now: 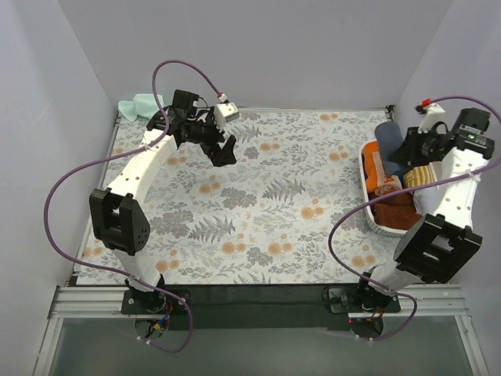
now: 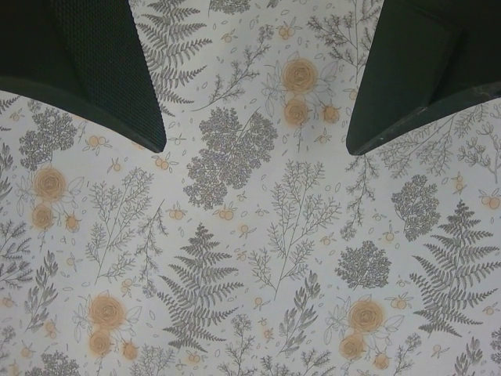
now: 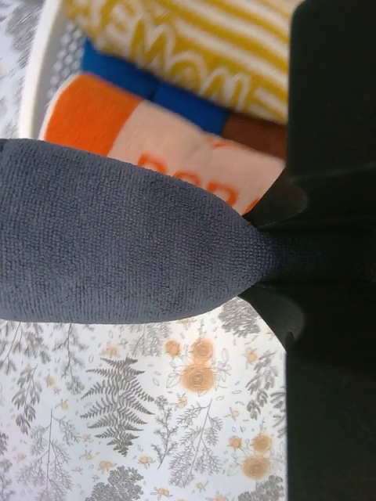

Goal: Roll the towels
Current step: Place the rolled towel into the container

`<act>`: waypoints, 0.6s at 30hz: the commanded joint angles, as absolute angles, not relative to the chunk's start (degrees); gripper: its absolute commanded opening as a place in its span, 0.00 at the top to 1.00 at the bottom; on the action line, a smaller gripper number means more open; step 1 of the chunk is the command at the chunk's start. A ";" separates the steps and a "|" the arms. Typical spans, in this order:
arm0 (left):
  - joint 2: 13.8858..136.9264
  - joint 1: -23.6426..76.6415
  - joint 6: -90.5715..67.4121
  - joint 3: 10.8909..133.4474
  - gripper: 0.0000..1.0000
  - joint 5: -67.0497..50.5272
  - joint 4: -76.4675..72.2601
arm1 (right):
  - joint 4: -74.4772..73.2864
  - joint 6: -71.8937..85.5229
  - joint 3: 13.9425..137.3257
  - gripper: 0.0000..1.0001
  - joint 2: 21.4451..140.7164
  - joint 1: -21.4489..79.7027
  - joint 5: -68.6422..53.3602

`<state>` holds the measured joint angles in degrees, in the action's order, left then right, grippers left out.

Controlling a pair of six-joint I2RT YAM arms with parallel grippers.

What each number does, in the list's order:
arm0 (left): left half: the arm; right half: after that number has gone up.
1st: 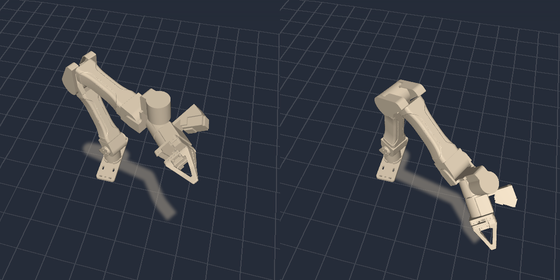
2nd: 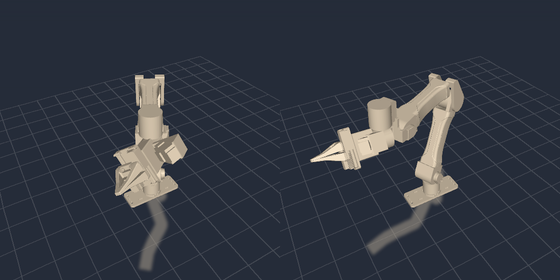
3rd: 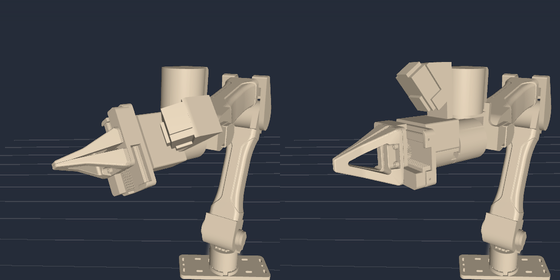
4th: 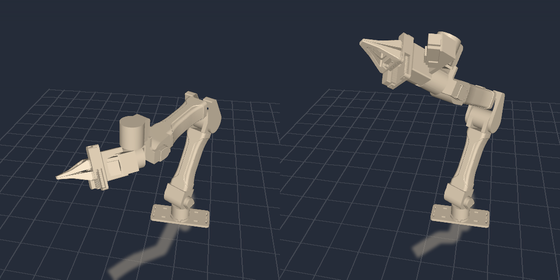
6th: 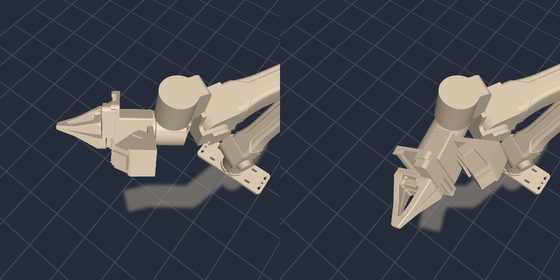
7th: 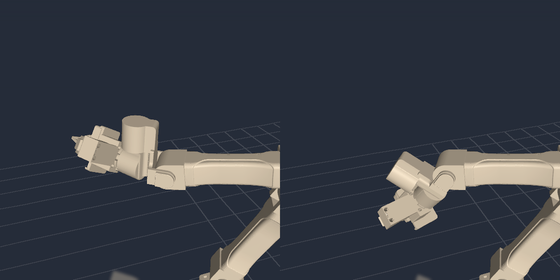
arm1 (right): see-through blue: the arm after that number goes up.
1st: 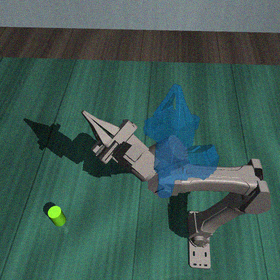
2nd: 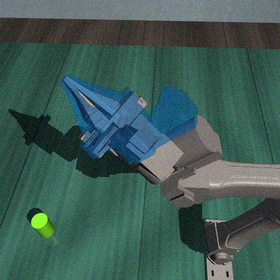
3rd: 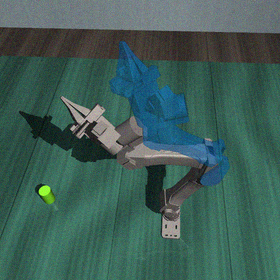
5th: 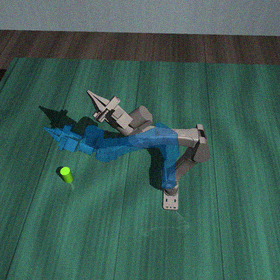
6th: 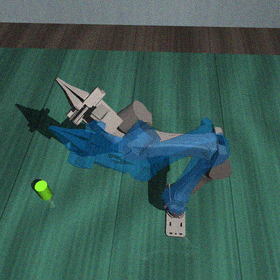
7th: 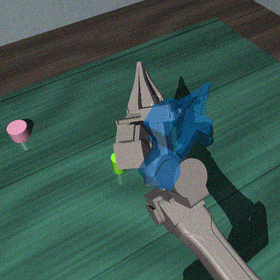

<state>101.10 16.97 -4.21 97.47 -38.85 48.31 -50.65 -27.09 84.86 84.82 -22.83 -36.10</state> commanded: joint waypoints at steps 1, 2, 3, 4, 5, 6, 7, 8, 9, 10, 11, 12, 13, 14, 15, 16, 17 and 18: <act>97.03 16.96 -7.55 97.04 0.04 -36.65 45.62 | -60.46 -29.97 94.97 0.99 88.83 -31.16 -38.93; 96.86 17.05 -8.08 95.90 0.04 -36.74 44.66 | -61.43 -29.80 97.71 0.99 90.16 -33.03 -39.02; 96.33 17.05 -8.52 95.11 0.04 -37.00 44.47 | -63.00 -29.36 99.91 0.99 91.48 -36.44 -37.89; 95.98 16.96 -9.31 94.23 0.04 -37.35 43.95 | -63.54 -28.75 104.02 0.99 93.58 -37.95 -37.36; 95.45 17.05 -9.84 93.17 0.04 -37.96 42.47 | -63.98 -28.31 105.63 0.99 94.47 -39.10 -36.40; 94.32 17.05 -10.28 90.55 0.04 -38.32 41.58 | -64.33 -28.04 106.95 0.99 95.27 -40.59 -33.86; 93.87 16.96 -10.98 89.40 0.04 -38.58 40.70 | -64.42 -28.04 108.18 0.99 96.40 -40.78 -32.01; 93.35 17.05 -11.33 87.99 0.04 -38.76 39.13 | -64.42 -28.12 109.76 0.99 96.85 -40.78 -30.25; 92.56 17.05 -11.60 86.15 0.04 -39.28 38.50 | -64.08 -28.12 110.47 0.99 97.29 -40.78 -28.84; 92.29 17.05 -12.04 85.35 0.04 -39.29 37.97 | -63.90 -27.95 111.00 0.99 98.25 -40.69 -25.61; 92.11 17.05 -12.21 84.91 0.04 -39.37 37.53 | -63.72 -27.34 112.05 0.99 98.87 -40.69 -24.10; 92.11 16.96 -12.48 84.55 0.04 -39.29 37.44 | -63.11 -26.90 112.32 0.99 99.40 -40.61 -22.43; 92.11 16.96 -12.65 84.12 0.04 -39.46 37.44 | -62.76 -26.55 112.50 0.99 100.19 -40.34 -19.11; 92.11 17.05 -12.66 84.11 0.03 -39.38 38.05 | -62.32 -26.46 111.89 0.99 100.28 -40.17 -18.03; 92.02 17.05 -12.57 84.20 0.03 -39.64 38.49 | -61.36 -26.28 111.45 0.99 100.37 -39.82 -17.15; 92.11 16.96 -12.39 84.46 0.03 -39.38 38.84 | -60.83 -26.19 110.75 0.99 100.20 -39.47 -15.92; 92.11 17.05 -12.39 84.64 0.02 -39.20 39.54 | -60.12 -26.19 109.96 0.99 99.85 -39.03 -15.04; 92.11 17.05 -12.22 84.81 0.02 -38.94 39.81 | -57.94 -26.19 107.51 0.99 99.41 -37.89 -14.07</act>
<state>95.44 17.06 -11.77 84.42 -38.20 40.01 -61.60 -27.11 109.51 100.27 -39.53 -19.27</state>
